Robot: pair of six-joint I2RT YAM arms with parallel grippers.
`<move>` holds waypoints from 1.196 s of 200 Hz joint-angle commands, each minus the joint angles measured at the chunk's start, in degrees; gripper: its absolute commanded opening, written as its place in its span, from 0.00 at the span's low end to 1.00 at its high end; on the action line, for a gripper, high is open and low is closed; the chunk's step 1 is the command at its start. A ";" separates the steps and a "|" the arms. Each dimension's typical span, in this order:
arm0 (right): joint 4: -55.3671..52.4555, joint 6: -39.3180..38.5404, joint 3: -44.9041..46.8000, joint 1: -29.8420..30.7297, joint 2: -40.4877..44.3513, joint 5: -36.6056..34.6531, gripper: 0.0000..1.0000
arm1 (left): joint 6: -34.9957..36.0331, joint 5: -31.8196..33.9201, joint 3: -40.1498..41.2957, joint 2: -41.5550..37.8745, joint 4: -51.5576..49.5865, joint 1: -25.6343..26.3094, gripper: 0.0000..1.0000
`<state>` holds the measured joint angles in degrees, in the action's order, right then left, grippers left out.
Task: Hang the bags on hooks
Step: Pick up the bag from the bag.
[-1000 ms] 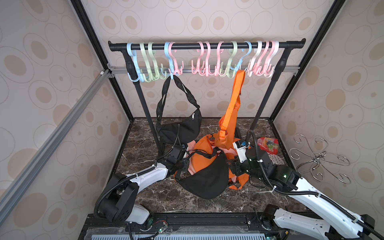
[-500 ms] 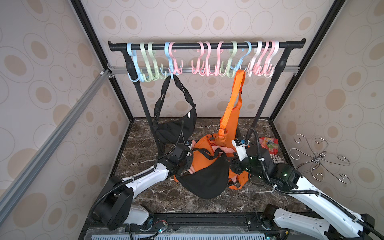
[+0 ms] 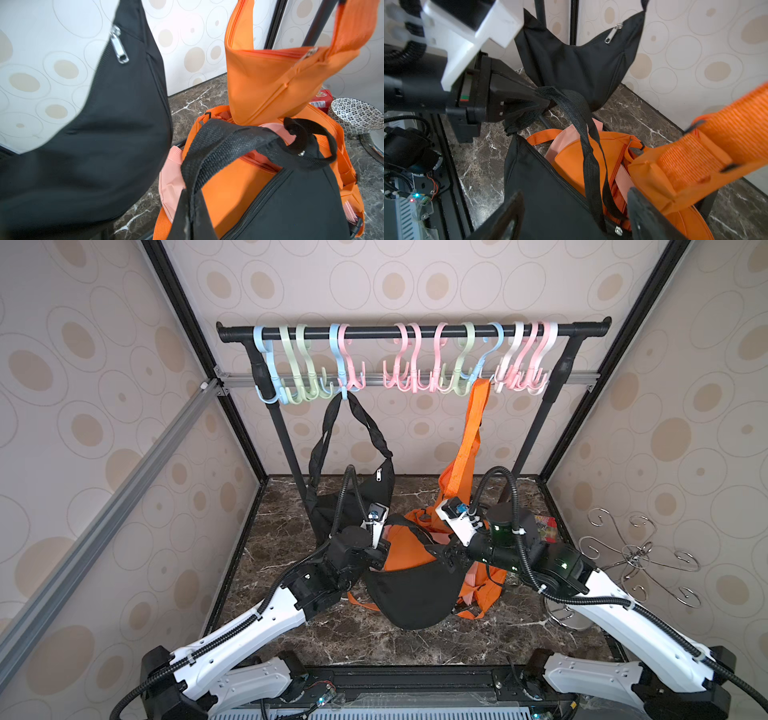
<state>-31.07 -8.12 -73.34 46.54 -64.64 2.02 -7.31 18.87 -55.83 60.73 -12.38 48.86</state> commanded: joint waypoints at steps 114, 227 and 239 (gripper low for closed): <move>15.38 -8.62 -3.34 -2.08 -14.85 -7.45 0.14 | 3.00 4.66 -4.90 -5.85 -3.33 4.66 0.00; 8.66 0.31 -23.88 -1.90 -12.73 1.65 0.00 | 7.77 6.10 -11.84 -6.35 -1.91 4.66 0.00; 6.79 1.01 -28.93 -1.85 -14.85 1.59 0.00 | 9.21 6.00 -14.17 -5.10 -1.35 4.66 0.00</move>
<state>-22.57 -10.46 -93.23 45.21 -77.54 3.77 -1.93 22.37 -65.12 54.52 -13.17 53.78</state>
